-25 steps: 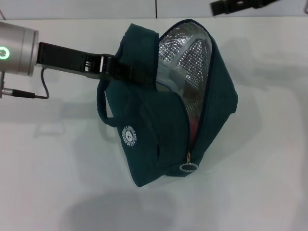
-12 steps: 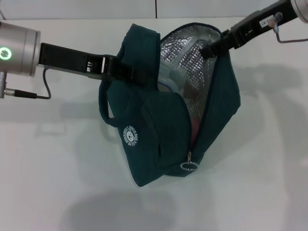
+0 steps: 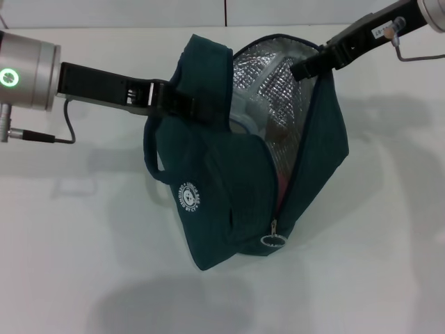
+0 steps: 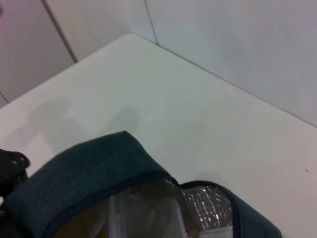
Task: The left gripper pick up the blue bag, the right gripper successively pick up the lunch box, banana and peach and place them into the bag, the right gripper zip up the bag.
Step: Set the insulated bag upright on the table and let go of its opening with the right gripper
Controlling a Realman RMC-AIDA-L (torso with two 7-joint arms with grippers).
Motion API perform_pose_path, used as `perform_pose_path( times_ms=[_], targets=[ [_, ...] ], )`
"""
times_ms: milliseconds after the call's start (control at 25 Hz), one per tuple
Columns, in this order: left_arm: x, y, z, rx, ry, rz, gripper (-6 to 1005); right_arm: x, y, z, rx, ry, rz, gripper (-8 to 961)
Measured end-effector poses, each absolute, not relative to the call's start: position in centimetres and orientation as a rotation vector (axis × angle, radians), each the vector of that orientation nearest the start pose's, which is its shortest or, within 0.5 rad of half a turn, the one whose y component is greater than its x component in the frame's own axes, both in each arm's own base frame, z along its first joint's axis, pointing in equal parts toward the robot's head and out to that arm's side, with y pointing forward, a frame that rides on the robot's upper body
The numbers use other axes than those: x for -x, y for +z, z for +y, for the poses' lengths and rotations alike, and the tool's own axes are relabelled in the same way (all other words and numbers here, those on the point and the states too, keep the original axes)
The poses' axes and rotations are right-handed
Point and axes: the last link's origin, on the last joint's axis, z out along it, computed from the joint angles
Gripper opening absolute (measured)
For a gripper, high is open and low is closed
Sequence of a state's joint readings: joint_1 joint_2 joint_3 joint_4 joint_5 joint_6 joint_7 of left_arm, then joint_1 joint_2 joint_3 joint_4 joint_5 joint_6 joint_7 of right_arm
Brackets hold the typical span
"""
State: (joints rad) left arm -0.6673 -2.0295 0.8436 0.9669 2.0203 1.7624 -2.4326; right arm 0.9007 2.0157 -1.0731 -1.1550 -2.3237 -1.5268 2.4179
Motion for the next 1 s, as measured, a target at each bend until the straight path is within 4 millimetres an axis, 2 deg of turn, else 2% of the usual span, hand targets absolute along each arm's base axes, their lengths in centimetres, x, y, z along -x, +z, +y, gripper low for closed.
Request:
perform_pose_path(
  times_ms=[200,440,560,840,1000],
  targets=[
    [17.7,4.2,35.7,2.770,-0.557,-1.516,33,-8.6,3.6,41.6,2.760,0.058,0.771,475],
    [17.7,4.0,35.6,2.773,-0.559,-1.516,33,-8.5,3.9,41.3,2.751,0.054,0.726,274],
    [17.6,4.0,35.6,2.774,-0.562,-1.519,33,-8.4,4.2,41.1,2.743,0.059,0.710,52],
    [17.5,3.7,35.5,2.783,-0.566,-1.521,34,-8.4,4.9,41.0,2.725,0.089,0.700,8],
    [16.9,3.2,35.6,2.807,-0.601,-1.521,33,-8.1,6.3,40.6,2.690,0.118,0.663,9]
  ],
)
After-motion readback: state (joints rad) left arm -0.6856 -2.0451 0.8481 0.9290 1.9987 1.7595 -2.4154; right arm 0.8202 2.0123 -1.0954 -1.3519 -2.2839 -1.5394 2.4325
